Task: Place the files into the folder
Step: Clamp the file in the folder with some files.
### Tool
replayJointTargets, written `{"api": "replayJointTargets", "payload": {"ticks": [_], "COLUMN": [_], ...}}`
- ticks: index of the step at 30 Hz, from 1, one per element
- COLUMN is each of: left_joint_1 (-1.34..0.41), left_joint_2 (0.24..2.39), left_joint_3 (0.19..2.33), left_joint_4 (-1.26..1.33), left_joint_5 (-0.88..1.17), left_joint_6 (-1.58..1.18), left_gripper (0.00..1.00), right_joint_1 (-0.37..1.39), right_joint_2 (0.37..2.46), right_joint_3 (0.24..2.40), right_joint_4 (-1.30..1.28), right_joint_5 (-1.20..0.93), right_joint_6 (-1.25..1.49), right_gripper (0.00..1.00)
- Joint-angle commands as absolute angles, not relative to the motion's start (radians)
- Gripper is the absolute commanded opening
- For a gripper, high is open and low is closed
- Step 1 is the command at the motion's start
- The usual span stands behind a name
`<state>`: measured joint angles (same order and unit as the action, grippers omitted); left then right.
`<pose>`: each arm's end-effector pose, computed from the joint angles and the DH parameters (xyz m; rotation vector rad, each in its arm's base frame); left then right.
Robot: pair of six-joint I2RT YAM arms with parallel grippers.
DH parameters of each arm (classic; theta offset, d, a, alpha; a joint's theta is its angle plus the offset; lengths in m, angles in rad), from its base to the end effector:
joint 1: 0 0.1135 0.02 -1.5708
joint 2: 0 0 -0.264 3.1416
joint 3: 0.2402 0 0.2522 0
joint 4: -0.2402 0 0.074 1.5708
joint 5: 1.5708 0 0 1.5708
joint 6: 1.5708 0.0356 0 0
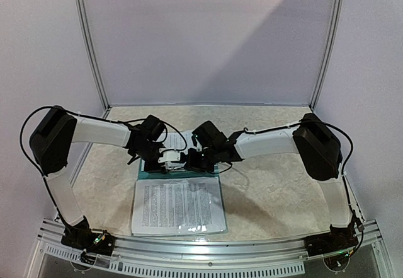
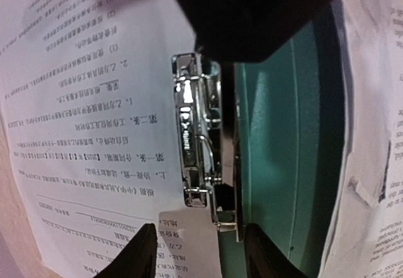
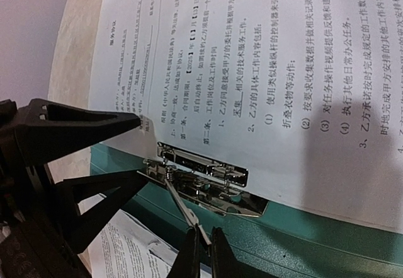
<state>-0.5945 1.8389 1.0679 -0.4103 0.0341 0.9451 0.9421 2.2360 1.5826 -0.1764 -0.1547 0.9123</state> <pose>0.2885 -0.1965 0.1390 1.9219 1.9695 0.0484 0.2823 0.3976 0.1394 -0.1195 2.6552 0.9490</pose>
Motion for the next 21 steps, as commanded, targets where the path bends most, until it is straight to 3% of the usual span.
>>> {"api": "replayJointTargets", "payload": {"ticks": [1,11,21], "left_joint_1": [-0.624,-0.624,-0.610], "left_joint_2": [1.908,1.885,1.895], "left_joint_3": [1.019,1.012,1.170], "left_joint_4": [-0.442,-0.454,-0.542], "left_joint_5": [-0.031,-0.008,0.196], "left_joint_6": [1.011,1.022,0.960], "left_gripper": [0.48,0.47,0.47], "right_joint_1": [0.921,0.890,0.885], "right_joint_2": [2.292,2.331,2.323], "right_joint_3": [1.522,1.439,1.414], "right_joint_4": [-0.257,-0.151,-0.070], "right_joint_5": [-0.042,-0.081,-0.164], "right_joint_6": [0.942,1.030,1.041], "right_gripper": [0.07,0.07,0.06]}}
